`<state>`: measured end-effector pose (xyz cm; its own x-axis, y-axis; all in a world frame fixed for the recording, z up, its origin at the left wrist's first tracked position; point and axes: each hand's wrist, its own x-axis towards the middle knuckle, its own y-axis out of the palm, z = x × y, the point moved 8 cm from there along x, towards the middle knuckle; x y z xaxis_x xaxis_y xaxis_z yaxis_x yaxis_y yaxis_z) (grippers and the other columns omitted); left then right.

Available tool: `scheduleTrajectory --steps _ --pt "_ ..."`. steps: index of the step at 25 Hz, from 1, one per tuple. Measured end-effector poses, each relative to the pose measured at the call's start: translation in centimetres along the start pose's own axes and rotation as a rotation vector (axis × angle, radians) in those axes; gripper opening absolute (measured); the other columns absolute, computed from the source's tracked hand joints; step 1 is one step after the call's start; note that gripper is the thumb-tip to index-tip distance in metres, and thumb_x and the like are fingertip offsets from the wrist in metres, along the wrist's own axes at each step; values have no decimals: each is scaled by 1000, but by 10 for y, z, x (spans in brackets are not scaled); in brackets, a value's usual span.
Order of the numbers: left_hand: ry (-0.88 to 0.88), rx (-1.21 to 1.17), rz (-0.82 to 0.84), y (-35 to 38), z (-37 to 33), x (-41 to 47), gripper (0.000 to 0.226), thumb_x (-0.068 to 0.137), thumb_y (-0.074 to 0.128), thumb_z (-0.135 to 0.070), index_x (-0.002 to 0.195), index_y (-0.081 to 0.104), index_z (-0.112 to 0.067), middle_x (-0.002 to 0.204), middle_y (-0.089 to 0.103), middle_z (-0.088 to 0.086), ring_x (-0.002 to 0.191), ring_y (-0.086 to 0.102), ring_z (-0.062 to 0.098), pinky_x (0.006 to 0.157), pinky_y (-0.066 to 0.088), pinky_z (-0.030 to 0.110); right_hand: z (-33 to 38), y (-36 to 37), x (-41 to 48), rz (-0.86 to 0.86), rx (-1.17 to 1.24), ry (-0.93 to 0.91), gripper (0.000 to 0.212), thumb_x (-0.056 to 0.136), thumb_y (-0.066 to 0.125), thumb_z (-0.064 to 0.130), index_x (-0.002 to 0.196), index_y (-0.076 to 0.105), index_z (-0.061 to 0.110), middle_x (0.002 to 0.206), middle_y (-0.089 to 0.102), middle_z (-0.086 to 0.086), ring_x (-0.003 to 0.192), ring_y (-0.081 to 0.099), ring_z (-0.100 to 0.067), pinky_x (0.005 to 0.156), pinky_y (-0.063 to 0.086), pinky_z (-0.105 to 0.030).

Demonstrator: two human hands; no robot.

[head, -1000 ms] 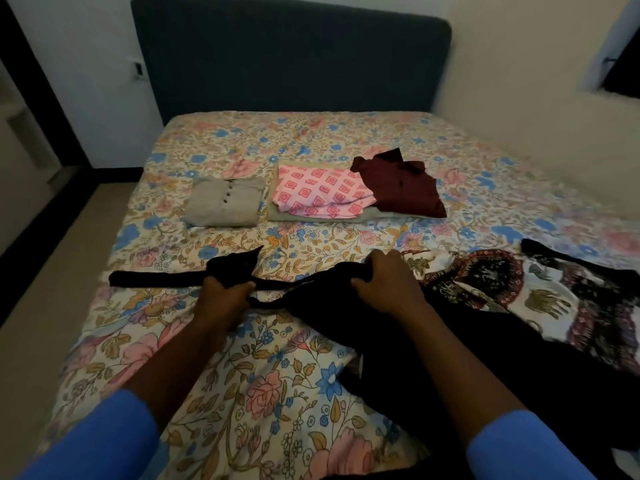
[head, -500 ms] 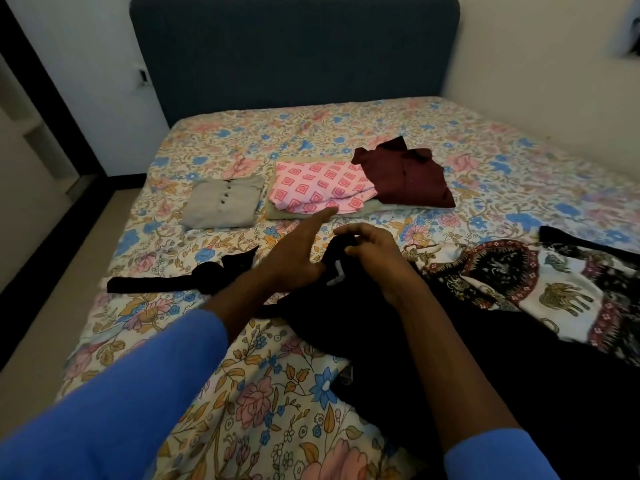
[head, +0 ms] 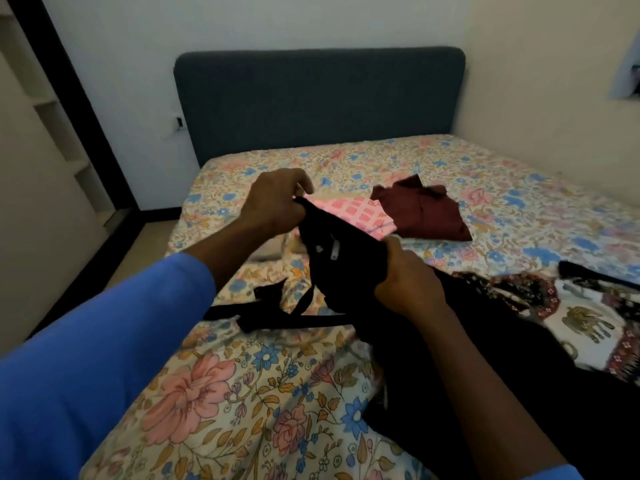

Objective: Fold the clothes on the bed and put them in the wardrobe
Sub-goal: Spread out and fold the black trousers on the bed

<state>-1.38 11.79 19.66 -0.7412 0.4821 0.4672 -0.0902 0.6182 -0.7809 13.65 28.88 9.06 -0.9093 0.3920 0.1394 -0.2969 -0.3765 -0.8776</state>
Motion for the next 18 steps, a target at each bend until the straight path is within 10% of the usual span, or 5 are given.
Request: scheduleTrajectory --steps 7,11,15,18 --pt "-157 312 -231 -196 20 1 26 77 74 -5 97 69 -20 104 70 12 97 66 36 78 53 38 103 -173 11 -242 -278 -9 35 85 71 18 118 61 18 118 63 -14 108 64 -36 79 50 -36" --pt "-326 91 -442 -335 14 -10 22 76 77 -4 91 71 -19 92 74 13 78 74 28 74 63 36 190 -305 9 -483 -151 -37 19 84 69 10 102 64 8 102 64 -21 100 66 -40 72 51 -36" --pt "-418 -1031 -480 -433 -40 -37 17 106 48 -2 91 56 -3 86 62 13 71 65 18 62 57 27 275 -376 0 -206 824 -162 19 105 51 8 87 53 13 93 57 -8 105 60 -27 79 53 -35" --pt "-282 -1298 -499 -492 -89 -54 14 104 48 0 96 59 -3 96 64 13 82 64 19 73 62 33 329 -416 -9 -1 1612 -106 26 108 40 8 125 60 3 121 62 -17 108 62 -33 56 57 -51"
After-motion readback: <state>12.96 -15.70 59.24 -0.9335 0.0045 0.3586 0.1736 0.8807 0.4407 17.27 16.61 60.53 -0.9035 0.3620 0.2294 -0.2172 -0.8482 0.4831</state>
